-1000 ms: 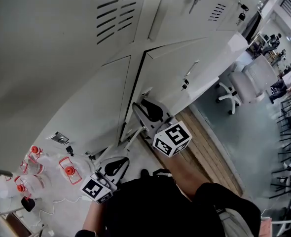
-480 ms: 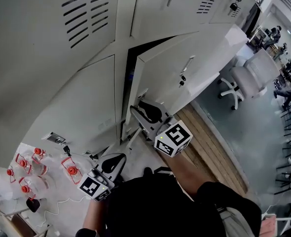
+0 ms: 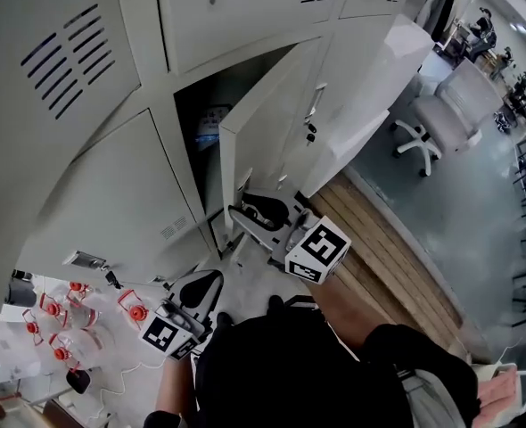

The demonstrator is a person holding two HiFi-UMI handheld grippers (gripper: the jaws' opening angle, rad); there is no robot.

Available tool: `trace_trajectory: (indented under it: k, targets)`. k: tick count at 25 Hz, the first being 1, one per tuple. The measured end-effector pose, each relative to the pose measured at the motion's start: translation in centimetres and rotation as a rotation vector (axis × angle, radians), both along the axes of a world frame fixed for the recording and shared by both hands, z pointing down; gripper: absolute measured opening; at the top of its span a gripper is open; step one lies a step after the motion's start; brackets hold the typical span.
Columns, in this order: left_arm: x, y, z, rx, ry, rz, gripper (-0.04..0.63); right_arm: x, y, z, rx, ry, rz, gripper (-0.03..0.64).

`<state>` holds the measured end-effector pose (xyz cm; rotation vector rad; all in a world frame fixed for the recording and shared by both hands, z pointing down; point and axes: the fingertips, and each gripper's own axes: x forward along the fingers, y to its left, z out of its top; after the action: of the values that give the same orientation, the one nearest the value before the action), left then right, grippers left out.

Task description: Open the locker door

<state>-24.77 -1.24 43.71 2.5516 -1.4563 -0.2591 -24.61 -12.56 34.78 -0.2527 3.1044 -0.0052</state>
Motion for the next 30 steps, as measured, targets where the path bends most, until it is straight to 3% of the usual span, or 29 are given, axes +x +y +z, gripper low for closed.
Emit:
trace_trajectory:
  k: [9, 30]
  targets:
    - [2.0, -1.8, -1.5, 0.032, -0.001, 0.007, 0.017, 3.7, 0.7, 0.0, -0.006, -0.008, -0.079, 0.112]
    - [6.2, -5.7, -1.9, 0.026, -0.026, -0.059, 0.017, 10.5, 0.4, 0.1, -0.014, -0.014, -0.268, 0.117]
